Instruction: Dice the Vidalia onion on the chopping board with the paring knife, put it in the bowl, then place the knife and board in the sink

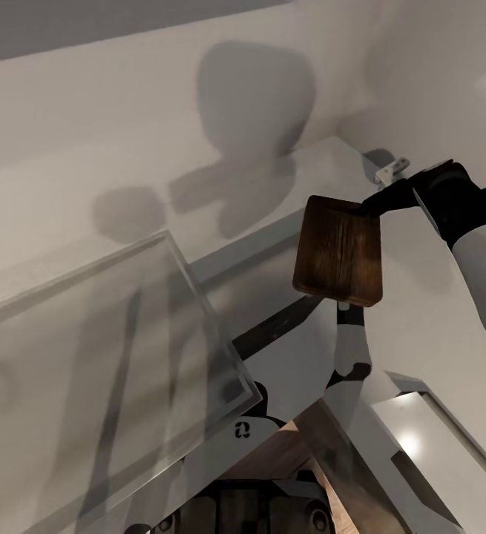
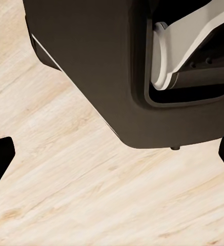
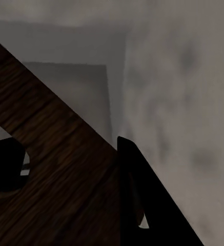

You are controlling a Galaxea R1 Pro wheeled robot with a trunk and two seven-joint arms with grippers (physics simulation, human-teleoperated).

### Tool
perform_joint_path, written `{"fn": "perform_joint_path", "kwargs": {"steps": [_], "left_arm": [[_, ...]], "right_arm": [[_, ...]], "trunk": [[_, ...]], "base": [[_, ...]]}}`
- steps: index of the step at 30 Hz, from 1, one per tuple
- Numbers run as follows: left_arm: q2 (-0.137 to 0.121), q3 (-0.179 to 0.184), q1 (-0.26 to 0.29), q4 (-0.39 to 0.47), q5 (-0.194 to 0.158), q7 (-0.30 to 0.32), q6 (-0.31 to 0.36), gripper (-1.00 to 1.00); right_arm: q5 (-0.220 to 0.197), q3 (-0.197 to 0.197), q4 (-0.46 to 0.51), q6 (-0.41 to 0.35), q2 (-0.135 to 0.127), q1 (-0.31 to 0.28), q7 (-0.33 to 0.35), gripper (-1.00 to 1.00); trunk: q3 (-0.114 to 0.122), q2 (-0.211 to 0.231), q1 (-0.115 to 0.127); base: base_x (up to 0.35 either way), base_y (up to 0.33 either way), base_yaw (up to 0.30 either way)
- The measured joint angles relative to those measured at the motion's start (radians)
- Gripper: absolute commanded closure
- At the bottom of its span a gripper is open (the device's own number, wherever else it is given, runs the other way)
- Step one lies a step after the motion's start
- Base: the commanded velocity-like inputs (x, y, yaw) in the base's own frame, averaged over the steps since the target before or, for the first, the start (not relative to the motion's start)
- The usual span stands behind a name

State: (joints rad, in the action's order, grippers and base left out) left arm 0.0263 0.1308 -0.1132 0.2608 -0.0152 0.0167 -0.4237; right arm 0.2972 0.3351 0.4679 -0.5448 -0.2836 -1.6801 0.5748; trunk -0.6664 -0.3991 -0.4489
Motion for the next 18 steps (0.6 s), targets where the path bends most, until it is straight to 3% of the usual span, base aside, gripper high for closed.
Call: {"fn": "perform_joint_path", "kwargs": {"steps": [18], "left_arm": [[0.000,0.000,0.000,0.000,0.000,0.000,0.000,-1.00]], "right_arm": [[-0.021,-0.003,-0.040,-0.012,0.003,0.000,0.002,1.00]], "trunk": [[0.018,0.000,0.000]], "base": [[0.000,0.000,0.000]]}}
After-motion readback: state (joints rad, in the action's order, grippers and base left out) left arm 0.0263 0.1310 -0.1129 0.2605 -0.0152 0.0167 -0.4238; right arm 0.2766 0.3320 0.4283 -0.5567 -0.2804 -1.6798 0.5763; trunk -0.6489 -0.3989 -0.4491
